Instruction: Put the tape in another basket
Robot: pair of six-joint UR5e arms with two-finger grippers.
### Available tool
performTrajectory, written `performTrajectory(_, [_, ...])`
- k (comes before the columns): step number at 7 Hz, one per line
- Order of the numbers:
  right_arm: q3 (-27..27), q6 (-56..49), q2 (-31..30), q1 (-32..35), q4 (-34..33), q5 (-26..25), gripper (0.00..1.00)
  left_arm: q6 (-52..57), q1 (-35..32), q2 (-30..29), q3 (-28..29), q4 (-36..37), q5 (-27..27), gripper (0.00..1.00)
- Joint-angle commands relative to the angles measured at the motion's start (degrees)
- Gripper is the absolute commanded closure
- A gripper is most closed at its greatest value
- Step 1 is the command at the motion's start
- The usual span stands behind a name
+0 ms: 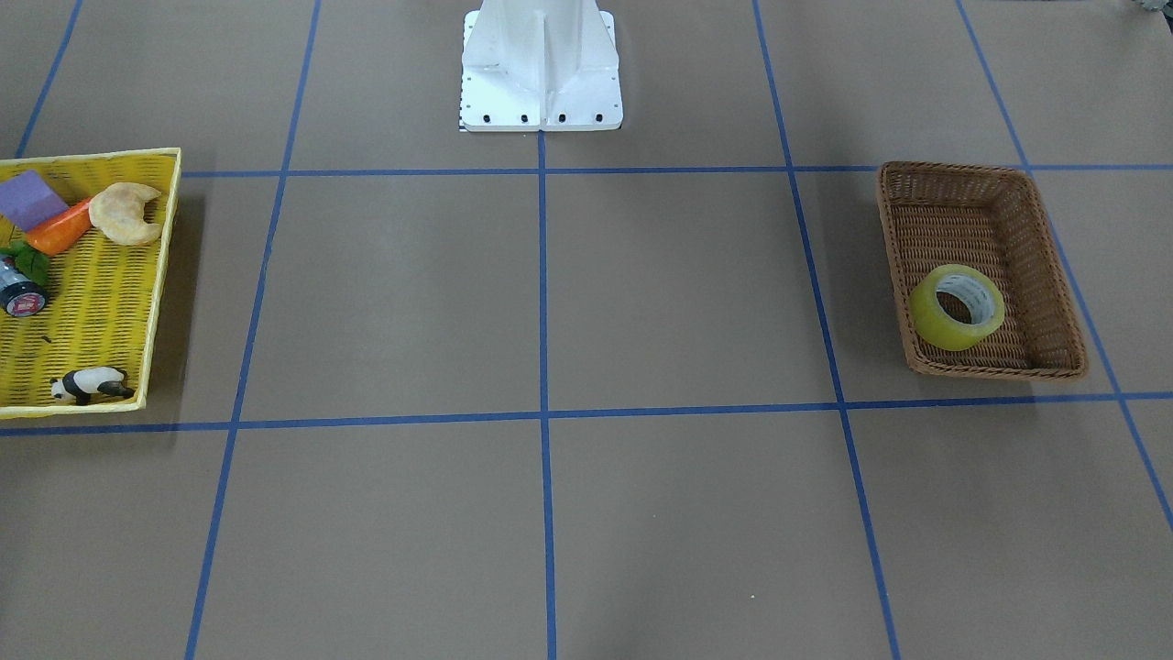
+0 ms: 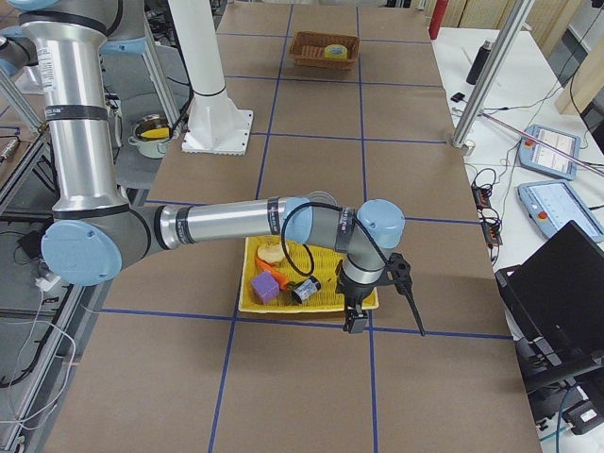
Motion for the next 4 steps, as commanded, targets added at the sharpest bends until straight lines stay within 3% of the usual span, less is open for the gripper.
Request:
performTrajectory(1, [-0.12,-0.04,-0.24,0.01,0.0,0.14,0.0,0.0,0.01,-0.02,-0.06,0.0,-0.04,0.02])
performTrajectory(3, [-1.87,-0.05,-0.59,0.0,1.57,-0.21,0.0,-0.09,0.01,-0.19,-0.06,0.0,-0.04,0.02])
performTrajectory(4, [-4.67,-0.05,-0.94,0.01,5.76,-0.13,0.0,-0.09,0.01,-0.19,-0.06,0.0,0.05,0.02])
